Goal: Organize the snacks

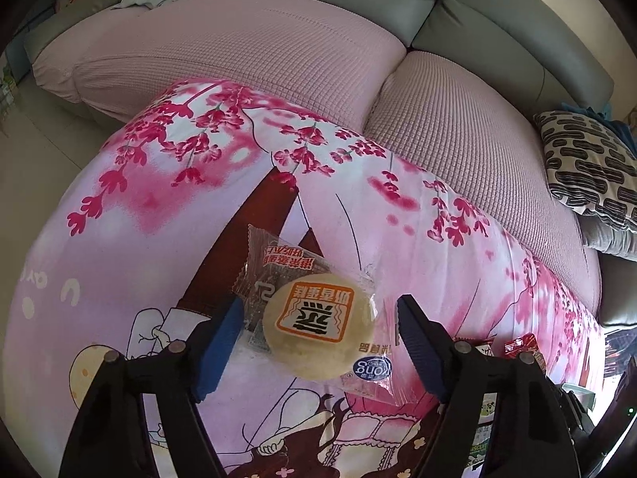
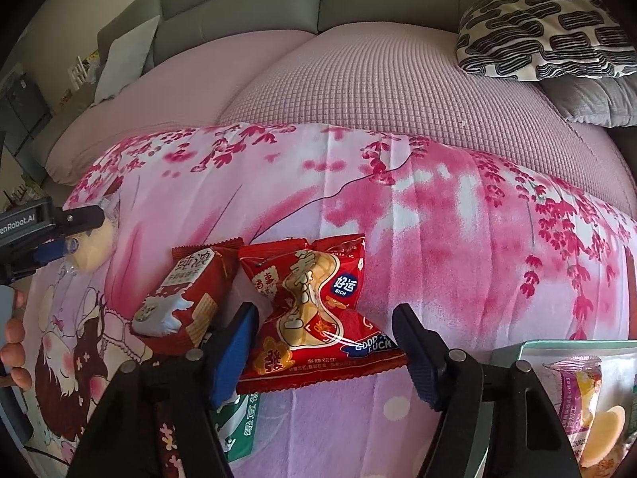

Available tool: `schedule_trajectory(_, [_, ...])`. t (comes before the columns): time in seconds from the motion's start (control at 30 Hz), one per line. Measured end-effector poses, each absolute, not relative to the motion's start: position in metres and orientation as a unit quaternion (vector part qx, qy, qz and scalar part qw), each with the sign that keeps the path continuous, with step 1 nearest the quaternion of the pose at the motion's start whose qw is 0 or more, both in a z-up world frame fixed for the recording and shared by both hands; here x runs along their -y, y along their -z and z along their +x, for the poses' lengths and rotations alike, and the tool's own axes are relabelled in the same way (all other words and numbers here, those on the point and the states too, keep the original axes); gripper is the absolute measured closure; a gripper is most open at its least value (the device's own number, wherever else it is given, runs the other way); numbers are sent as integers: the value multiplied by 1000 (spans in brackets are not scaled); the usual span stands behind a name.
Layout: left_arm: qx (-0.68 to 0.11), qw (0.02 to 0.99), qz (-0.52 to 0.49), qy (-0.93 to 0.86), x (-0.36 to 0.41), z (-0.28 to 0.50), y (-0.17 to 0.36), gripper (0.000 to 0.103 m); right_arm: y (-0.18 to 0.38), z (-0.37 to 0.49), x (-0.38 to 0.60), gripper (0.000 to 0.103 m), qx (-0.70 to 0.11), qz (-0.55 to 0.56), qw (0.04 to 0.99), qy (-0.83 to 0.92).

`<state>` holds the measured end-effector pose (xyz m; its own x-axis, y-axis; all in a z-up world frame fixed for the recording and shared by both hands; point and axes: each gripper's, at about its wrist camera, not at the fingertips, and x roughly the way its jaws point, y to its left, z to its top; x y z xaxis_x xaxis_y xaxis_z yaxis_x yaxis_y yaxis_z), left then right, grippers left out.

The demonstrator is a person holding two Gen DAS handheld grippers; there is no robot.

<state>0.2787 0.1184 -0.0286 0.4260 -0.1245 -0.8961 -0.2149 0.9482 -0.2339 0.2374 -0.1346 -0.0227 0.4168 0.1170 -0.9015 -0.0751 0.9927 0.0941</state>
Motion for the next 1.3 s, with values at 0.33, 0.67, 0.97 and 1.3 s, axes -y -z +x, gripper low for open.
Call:
schedule_trajectory(0.33, [-543, 827, -143, -33, -117, 281, 35, 27, 21, 235, 137, 33, -537, 27, 841, -58])
schedule_trajectory(0.67, [-526, 834, -162, -32, -121, 271, 27, 37, 12, 231, 139, 34, -533, 31, 844, -59])
schedule_trajectory(0.97, [-505, 836, -212, -10, -111, 239, 17, 38, -7, 209, 151, 35, -518, 46, 852, -63])
schedule_trajectory(1.3, [-482, 837, -260, -5, -95, 195, 2, 38, -26, 158, 173, 35, -499, 89, 859, -65])
